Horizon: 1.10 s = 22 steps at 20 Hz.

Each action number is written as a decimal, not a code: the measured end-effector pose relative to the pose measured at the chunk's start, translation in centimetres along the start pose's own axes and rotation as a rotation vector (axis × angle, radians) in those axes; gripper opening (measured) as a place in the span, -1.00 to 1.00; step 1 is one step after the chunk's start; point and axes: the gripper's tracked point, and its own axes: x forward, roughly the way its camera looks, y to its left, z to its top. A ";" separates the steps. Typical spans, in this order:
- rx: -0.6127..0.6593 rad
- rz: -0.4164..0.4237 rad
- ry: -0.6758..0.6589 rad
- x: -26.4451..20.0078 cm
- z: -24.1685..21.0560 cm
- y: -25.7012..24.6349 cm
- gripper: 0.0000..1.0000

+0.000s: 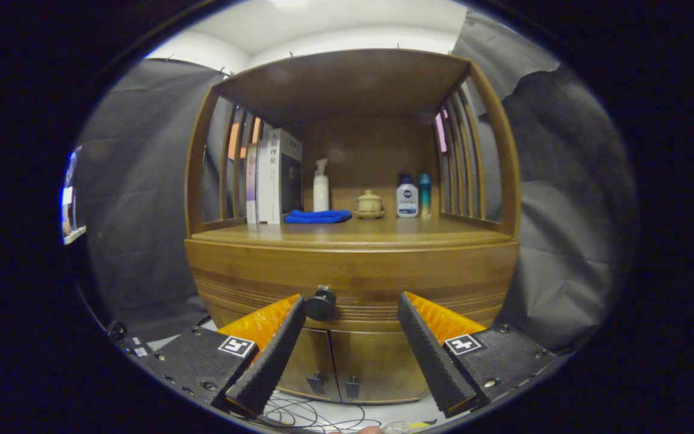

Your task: Pull open the drawer, take out the items inside it, and place them on the countertop above the cabinet.

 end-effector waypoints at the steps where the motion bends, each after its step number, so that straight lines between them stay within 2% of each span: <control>1: -0.014 0.001 0.009 1.2 -0.3 0.7 0.99; 8: -0.117 -0.024 0.073 5.7 -2.0 2.5 0.99; 10: -0.124 -0.021 0.088 6.7 -2.6 2.9 0.67; 14: -0.139 -0.077 0.082 6.9 -2.8 2.4 0.03; 22: -0.127 -0.096 0.097 6.5 -2.7 3.2 -0.22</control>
